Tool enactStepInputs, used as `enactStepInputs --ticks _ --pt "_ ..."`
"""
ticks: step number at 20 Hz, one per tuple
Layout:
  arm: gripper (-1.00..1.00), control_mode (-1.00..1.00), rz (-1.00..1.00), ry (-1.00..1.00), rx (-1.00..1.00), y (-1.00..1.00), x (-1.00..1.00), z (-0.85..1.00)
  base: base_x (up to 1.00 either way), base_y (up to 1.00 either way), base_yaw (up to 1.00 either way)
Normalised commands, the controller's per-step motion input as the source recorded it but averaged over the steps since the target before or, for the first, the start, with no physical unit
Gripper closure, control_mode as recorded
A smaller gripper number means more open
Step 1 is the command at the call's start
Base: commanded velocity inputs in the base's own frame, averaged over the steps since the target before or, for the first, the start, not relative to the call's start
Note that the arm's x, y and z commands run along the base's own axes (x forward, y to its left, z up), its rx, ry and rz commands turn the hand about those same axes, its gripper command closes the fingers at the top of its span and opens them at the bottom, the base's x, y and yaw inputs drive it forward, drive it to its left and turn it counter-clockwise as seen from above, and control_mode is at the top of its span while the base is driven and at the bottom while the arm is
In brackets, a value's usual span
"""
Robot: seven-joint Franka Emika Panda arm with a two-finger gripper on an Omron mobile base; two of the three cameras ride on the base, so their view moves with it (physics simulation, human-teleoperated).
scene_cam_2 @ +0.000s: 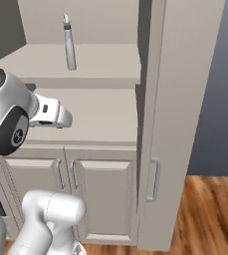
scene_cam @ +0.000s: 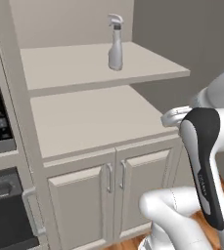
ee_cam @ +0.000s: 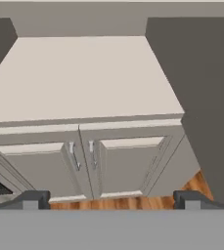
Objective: Grab the spray bottle from the cabinet, then place it next to the cutting board for sanitizing. Then grab the dish brush from the countertop next to the sink and place it next to the cutting board.
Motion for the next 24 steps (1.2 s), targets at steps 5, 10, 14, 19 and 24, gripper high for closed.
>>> enactStepInputs --ticks 5,10,14,19,24 --pt "-1.0 1.0 0.0 0.0 0.0 0.0 0.0 0.0 0.37 -0.07 0.27" --pt "-1.0 1.0 0.0 0.0 0.0 0.0 0.0 0.0 0.39 -0.11 0.18" --pt "-1.0 1.0 0.0 0.0 0.0 0.0 0.0 0.0 0.54 -0.04 0.18" --pt "-1.0 1.0 0.0 0.0 0.0 0.0 0.0 0.0 0.48 -0.18 0.13" --pt "-1.0 -1.0 0.04 0.0 0.0 -0.03 0.01 0.0 0.2 -0.14 0.17"
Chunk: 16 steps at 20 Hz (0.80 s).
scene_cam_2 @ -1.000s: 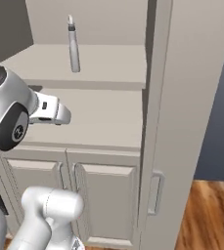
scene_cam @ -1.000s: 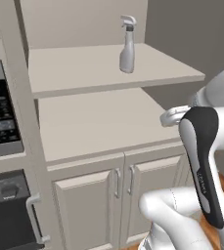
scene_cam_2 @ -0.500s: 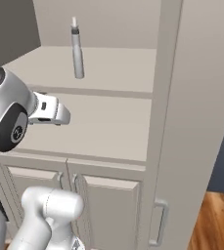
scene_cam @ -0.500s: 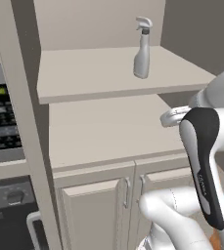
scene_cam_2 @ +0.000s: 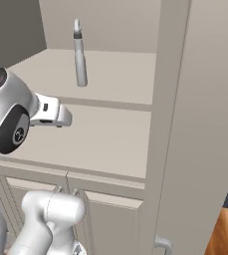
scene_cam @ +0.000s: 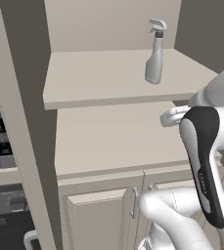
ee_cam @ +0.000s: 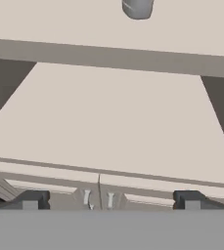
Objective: Grab the spray bottle from the cabinet, then place it next to the cutting board for sanitizing. Then grab the dish brush from the countertop next to the sink and place it next to the cutting board.
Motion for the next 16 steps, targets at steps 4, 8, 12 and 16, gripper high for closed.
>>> enactStepInputs --ticks 4,8,12,16 --pt "-1.0 -1.0 0.07 -0.03 0.0 -0.03 -0.06 0.13 0.0 0.0 0.0" --pt "-1.0 -1.0 -0.01 -0.19 -0.01 0.02 -0.18 0.47 0.0 0.0 0.0" --pt "-1.0 -1.0 -0.05 -0.25 0.0 0.0 -0.25 0.7 0.0 0.0 0.0" --pt "-1.0 -1.0 -0.04 -0.31 0.0 0.0 -0.26 0.74 0.0 0.0 0.0"
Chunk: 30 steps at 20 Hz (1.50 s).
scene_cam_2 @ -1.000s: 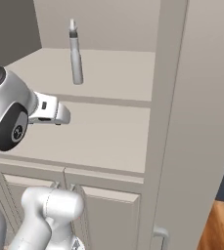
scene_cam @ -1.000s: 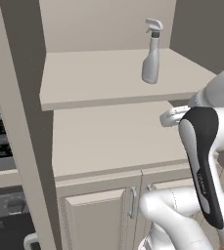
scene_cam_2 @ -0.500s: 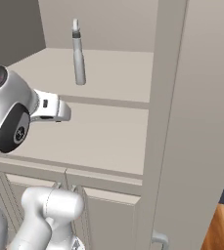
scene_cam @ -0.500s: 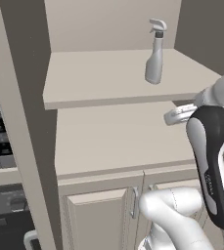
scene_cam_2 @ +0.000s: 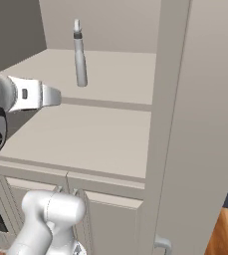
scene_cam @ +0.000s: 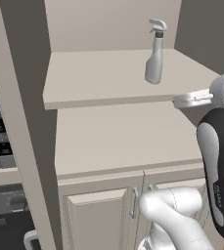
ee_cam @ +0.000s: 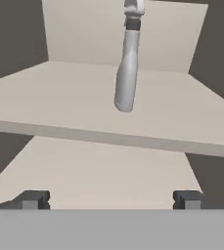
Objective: Grab the spray bottle from the cabinet, then place it next to the cutting board for sanitizing. Then grab the dish brush from the countertop next to the sink and place it next to the cutting board.
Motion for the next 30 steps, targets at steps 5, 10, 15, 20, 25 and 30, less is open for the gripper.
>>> enactStepInputs --ticks 5,10,15,20,25,30 --pt "-1.0 -1.0 0.0 -0.34 0.0 0.0 -0.1 0.58 0.0 0.0 0.0" --pt "-1.0 -1.0 0.0 -0.24 0.0 0.0 0.0 0.45 0.0 0.0 0.0" --pt "-1.0 -1.0 0.0 -0.12 0.0 0.0 0.05 0.29 0.0 0.0 0.0" --pt "-1.0 -1.0 0.0 -0.06 0.0 0.0 0.21 0.06 0.0 0.0 0.0" --pt "-1.0 -1.0 0.0 0.0 0.0 0.0 0.44 0.0 0.0 0.0 0.0" --pt "-1.0 -1.0 0.0 0.01 0.0 -0.09 0.45 0.0 0.0 0.0 0.0"
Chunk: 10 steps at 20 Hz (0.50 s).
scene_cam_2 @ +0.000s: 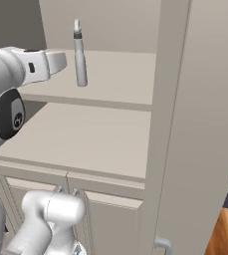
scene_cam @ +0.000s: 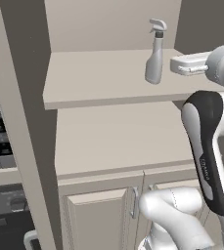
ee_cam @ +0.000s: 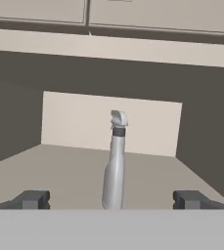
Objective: Grab the spray bottle from the cabinet, then place it next to the cutting board for sanitizing. Then grab the dish brush from the countertop next to the sink and place it next to the cutting board.
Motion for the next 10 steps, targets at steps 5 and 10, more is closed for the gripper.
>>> enactStepInputs --ticks 5,10 --pt "-1.0 -1.0 0.03 0.06 0.0 -0.12 0.45 0.0 0.0 0.0 0.0" --pt "-1.0 -1.0 0.01 0.04 0.0 -0.03 0.43 0.0 0.0 0.0 0.0"
